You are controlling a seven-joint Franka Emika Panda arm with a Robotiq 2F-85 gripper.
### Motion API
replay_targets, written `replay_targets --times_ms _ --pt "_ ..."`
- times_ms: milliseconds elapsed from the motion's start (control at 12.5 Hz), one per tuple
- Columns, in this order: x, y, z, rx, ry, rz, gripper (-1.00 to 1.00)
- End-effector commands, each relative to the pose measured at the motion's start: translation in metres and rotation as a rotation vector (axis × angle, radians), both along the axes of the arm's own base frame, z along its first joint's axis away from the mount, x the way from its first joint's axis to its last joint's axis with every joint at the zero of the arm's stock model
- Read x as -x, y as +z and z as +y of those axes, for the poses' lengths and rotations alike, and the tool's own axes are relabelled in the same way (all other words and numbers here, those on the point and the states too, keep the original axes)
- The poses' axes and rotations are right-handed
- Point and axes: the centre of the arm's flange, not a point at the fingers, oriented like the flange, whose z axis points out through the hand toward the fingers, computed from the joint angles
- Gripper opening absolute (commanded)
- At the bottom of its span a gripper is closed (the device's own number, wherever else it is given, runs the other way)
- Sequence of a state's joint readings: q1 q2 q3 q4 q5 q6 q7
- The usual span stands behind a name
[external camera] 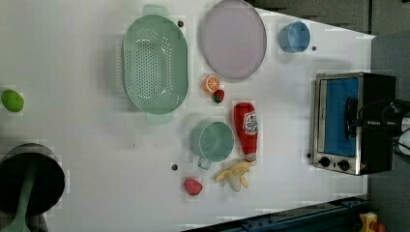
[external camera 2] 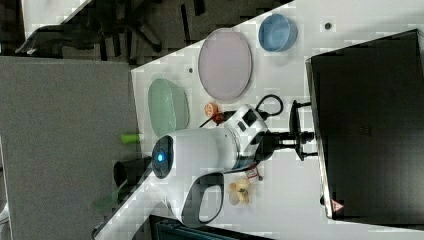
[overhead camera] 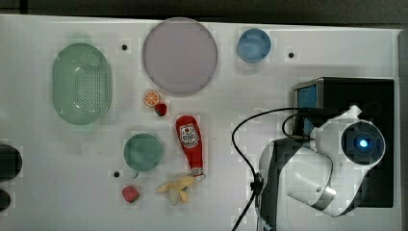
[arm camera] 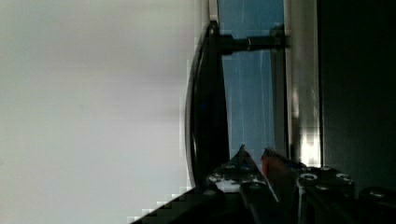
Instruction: Flap open oven.
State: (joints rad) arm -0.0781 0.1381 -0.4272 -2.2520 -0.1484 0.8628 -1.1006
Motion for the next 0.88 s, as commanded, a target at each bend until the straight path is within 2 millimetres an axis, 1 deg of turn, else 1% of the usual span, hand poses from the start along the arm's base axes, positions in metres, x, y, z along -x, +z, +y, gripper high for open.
replay_targets --times_ms 80,320,560,720,880 --pt "-0.016 -0.019 0.062 0.044 0.049 0.045 -0.65" --pt "-0.02 -0.033 0.1 0.126 0.031 0.063 -0.65" --pt "-0.023 -0.051 0.131 0.228 0.057 0.076 -0.65" --pt "-0.024 -0.067 0.15 0.288 0.062 0.083 -0.65" --pt "-0.025 -0.087 0.171 0.331 0.05 0.081 -0.65"
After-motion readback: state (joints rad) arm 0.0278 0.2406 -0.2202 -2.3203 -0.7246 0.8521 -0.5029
